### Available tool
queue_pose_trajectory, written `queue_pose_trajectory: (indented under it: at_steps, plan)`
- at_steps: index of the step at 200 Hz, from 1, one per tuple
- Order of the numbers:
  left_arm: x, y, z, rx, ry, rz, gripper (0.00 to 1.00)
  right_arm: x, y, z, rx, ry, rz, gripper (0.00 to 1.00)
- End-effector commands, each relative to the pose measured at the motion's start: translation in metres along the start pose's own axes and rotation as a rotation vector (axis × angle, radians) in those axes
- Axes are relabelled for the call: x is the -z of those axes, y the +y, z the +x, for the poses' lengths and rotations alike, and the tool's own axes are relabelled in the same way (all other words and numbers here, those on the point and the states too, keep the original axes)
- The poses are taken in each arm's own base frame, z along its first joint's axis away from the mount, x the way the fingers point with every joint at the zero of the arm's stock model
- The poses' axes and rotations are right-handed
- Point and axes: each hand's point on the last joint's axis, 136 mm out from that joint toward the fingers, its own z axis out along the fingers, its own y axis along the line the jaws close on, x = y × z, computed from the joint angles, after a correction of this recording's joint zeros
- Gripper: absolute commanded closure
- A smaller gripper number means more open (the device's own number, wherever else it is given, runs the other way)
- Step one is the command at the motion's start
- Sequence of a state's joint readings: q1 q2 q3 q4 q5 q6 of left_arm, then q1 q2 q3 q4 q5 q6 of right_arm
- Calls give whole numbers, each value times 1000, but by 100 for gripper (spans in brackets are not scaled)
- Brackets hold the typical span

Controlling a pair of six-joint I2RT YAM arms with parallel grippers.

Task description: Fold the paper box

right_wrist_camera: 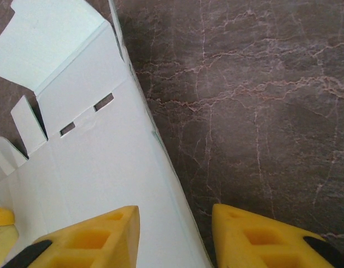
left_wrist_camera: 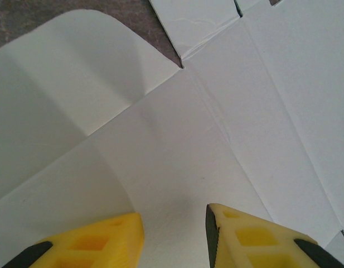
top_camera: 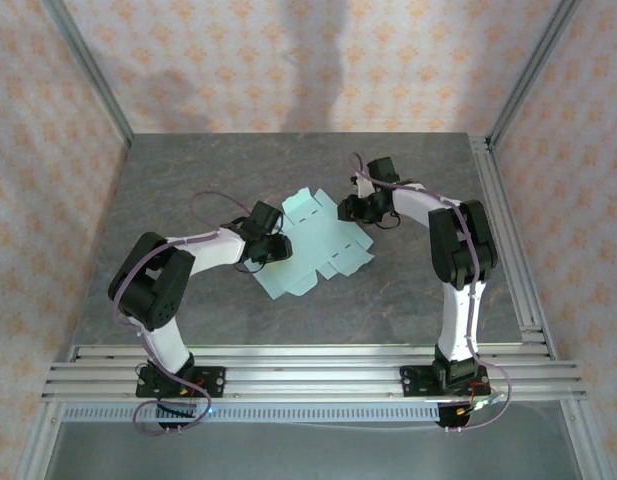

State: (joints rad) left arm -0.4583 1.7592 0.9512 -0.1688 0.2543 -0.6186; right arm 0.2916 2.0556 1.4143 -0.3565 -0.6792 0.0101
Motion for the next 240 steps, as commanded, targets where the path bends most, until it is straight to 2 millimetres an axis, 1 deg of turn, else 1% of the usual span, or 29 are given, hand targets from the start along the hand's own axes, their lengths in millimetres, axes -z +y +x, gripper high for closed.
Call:
queue_pose_trajectory:
  at_steps: [1,17,51,68,85,115,145,165,175,203,218,240]
  plan:
    - [-13,28,26,-19,91,-112,62,10,11,-2,52,9,0,66]
    - [-12,27,25,-22,89,-108,61,10,7,0,76,17,21,73]
    - [-10,28,24,-23,84,-114,60,12,-1,2,130,13,86,79]
    - [-9,26,23,-22,82,-110,60,14,-5,2,157,0,147,81]
    - [-8,24,22,-23,83,-108,59,14,-5,5,200,-1,202,82]
    - [-6,23,19,-22,76,-110,58,17,-5,10,271,-37,306,90]
    - [-8,20,19,-23,84,-97,59,19,5,11,326,-88,378,90]
    - [-9,18,19,-26,88,-90,59,20,16,10,372,-137,422,89]
    - [-9,18,19,-27,90,-90,59,19,20,12,392,-134,445,89]
    - [-8,16,17,-27,84,-84,58,12,26,21,466,-108,503,85]
    - [-9,16,18,-25,85,-84,58,9,29,24,467,-99,492,83]
    - [-8,18,19,-29,85,-89,58,11,38,22,458,-118,453,76]
